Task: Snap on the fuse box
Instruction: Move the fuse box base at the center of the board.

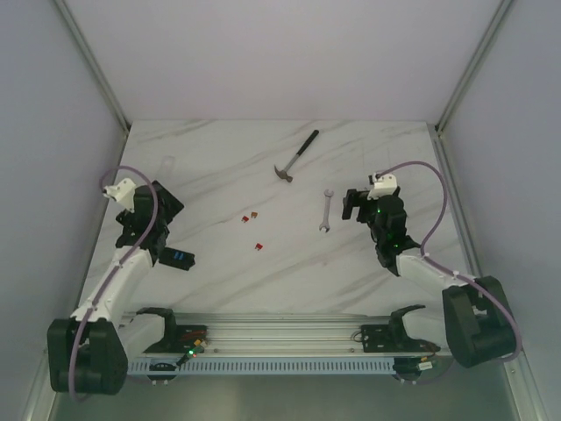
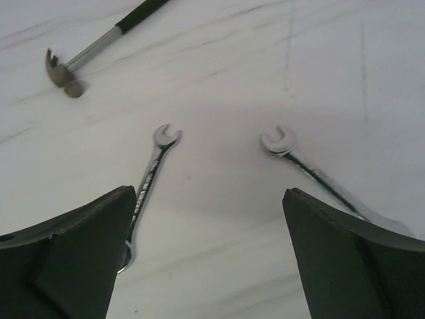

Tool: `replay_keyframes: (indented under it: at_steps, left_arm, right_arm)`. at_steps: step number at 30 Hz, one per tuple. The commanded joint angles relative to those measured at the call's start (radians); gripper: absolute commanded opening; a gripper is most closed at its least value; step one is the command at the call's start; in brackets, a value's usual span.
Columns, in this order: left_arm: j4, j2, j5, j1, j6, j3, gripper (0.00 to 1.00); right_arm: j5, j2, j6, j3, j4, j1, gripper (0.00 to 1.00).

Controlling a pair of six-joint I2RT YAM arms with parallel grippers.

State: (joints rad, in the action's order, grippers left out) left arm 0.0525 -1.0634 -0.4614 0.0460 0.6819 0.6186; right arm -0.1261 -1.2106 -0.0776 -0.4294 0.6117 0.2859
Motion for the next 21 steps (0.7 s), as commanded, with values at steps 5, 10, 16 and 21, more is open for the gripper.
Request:
replay_keyframes:
  at_steps: [5,10,16,21]
  left_arm:
    - [0.317,0.085,0.064,-0.002,0.175,-0.080,1.00]
    - [0.352,0.059,0.080,-0.001,0.208,-0.119,1.00]
    - [0.352,-0.014,0.084,-0.001,0.210,-0.108,0.95]
    - [0.344,-0.045,0.108,-0.001,0.196,-0.103,0.81]
  right_arm:
    - [0.021,0.014,-0.057,0.038,0.048,0.050,1.00]
    - [0.041,-0.009,-0.073,0.053,0.094,0.053,1.00]
    - [0.030,-0.016,-0.085,0.066,0.114,0.055,1.00]
    - [0.022,-0.015,-0.089,0.069,0.118,0.055,1.00]
